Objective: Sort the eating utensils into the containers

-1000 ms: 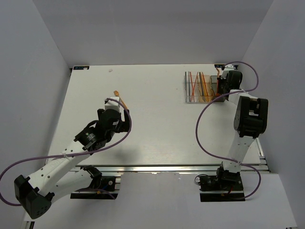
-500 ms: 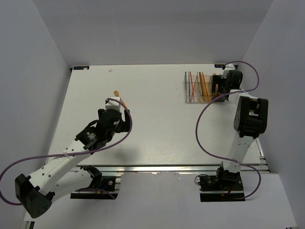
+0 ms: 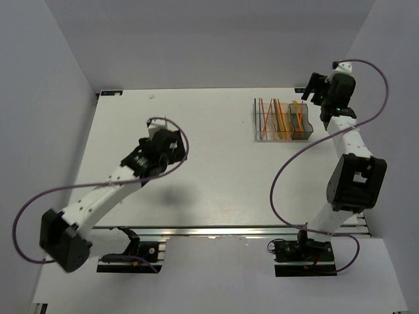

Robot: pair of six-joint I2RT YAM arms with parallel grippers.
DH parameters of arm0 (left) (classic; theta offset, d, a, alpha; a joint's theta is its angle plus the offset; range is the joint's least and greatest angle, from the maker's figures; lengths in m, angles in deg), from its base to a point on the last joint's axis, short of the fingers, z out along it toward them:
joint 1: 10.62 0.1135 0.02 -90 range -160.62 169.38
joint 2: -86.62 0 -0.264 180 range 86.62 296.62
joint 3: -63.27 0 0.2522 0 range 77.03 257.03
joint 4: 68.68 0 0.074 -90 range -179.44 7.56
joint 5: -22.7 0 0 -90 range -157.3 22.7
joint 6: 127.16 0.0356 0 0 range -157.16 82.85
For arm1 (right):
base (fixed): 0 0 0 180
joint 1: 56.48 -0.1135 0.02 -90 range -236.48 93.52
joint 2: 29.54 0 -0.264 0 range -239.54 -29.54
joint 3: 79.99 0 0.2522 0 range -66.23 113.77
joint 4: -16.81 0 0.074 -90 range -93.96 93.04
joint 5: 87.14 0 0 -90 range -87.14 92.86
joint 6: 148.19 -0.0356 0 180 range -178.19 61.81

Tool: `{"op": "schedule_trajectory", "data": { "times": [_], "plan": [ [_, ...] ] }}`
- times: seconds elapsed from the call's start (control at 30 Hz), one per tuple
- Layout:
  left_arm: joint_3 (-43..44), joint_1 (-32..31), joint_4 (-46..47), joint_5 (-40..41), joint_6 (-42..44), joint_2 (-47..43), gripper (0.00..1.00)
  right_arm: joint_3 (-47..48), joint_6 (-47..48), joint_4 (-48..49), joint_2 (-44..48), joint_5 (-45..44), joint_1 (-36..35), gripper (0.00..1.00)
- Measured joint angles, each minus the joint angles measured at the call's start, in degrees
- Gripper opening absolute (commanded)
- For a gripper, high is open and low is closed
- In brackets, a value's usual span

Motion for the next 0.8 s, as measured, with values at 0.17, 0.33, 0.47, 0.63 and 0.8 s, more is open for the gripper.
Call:
{"op": "schedule_trajectory", "data": {
  "times": [0.17,0.33,0.47,0.63,0.8],
  "plan": [
    [13.57,10.84,1.92,-6.38,-2.99,17.59,0.98,-6.93,-10.51,-1.66,13.53,7.21,0.07,0.89],
    [26.88,17.81,0.76,-6.97,-3.04,35.71,0.94,-20.74,-19.32,0.79,23.54,19.56,-0.83,0.84],
    [34.1,20.33,0.39,-8.07,-3.13,47.41,0.8,-29.31,-22.58,-0.61,27.02,24.87,-1.36,0.81],
    [37.59,22.97,0.22,-9.4,-2.45,56.87,0.66,-32.37,-23.39,-2.58,32.85,28.13,-2.97,0.8],
    [41.03,24.44,1.49,-10.62,-1.16,61.18,0.45,-32.35,-22.16,-2.82,37.73,29.7,-6.25,0.8]
  ]
}}
